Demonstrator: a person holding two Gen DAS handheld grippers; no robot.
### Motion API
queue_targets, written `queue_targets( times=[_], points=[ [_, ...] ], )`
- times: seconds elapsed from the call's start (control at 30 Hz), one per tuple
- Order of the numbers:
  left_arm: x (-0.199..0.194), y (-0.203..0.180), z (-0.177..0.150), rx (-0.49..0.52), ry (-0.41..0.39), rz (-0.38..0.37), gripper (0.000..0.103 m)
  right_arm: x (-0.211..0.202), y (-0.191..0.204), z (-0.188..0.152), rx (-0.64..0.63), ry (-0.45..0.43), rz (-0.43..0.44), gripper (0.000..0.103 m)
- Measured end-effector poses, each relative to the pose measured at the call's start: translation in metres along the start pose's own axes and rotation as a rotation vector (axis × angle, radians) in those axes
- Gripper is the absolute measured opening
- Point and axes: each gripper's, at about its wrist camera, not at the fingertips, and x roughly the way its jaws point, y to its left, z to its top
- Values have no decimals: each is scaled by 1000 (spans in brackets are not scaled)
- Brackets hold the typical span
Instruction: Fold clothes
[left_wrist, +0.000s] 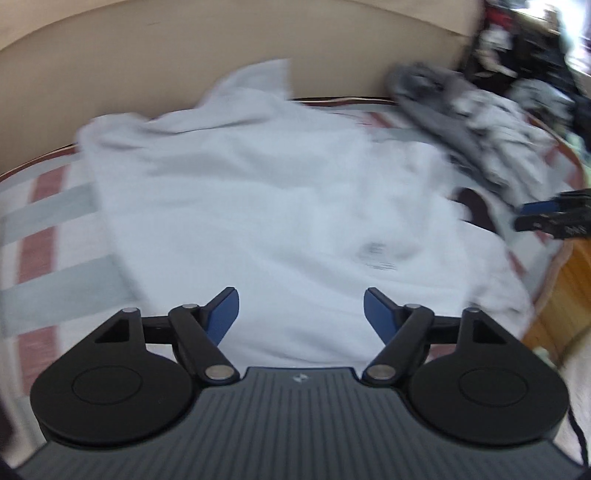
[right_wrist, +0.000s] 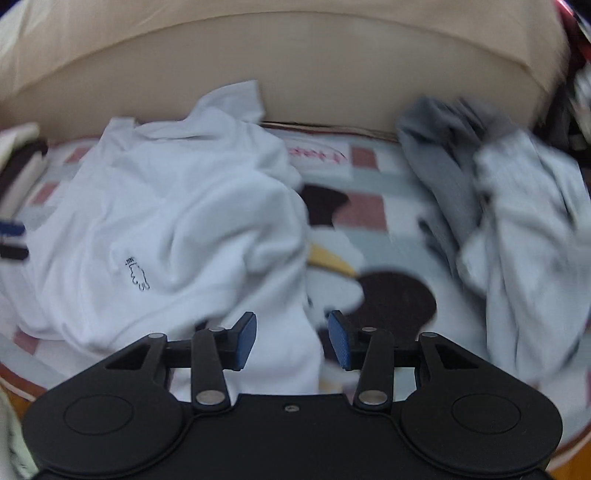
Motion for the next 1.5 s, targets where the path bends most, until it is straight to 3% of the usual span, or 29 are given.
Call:
queue_targets(
  times=[0.13,0.2,0.27,0.37,0.47,0.53,0.67,0.77,0.8,0.9,0.93,0.97,1.0,1.03,1.07,1.2,1.27,1.37,1.5],
  points=[
    [10,-49,-6,80,-3,-120,73,12,-32,-6,275,7,74,52],
    [18,-72,-9,121,17,-152,73,26,-34,-4,323,23,155,52],
    [28,-93,-13,174,38,-148,73,43,-28,-5,314,37,141,52],
    [41,-109,-21,230,84,-112,74,59,-35,-16,311,75,133,52],
    [57,-115,-25,244,154,-47,82,75,-45,-30,376,159,196,52],
    [68,-120,-24,271,140,18,83,78,-41,-35,348,209,233,52],
    [87,-129,-22,356,141,150,89,70,-25,-29,256,179,193,61],
    [101,-127,-25,372,187,154,100,72,-21,-32,242,193,225,69],
    [105,-126,-26,377,202,155,100,78,-21,-33,232,223,241,70],
    [102,-124,-23,335,194,163,93,85,-18,-36,198,206,262,77],
    [100,-123,-22,317,182,173,74,85,-18,-36,195,198,257,76],
    [96,-120,-20,293,170,175,52,82,-17,-36,193,172,244,64],
    [94,-117,-17,265,167,174,44,80,-13,-36,151,153,232,43],
    [90,-111,-13,227,159,183,31,78,-9,-36,110,135,220,30],
    [86,-106,-10,204,145,202,27,77,-4,-34,58,130,193,16],
    [60,-90,-5,188,37,300,24,53,-7,-28,7,9,-27,13],
    [39,-78,-2,126,-2,316,23,32,-15,-21,-7,-81,-248,13],
    [8,-63,1,47,-70,315,22,1,-44,-17,118,-193,-357,13],
    [-17,-46,-2,23,-122,327,22,-21,-79,-19,231,-278,-496,13]
  ],
)
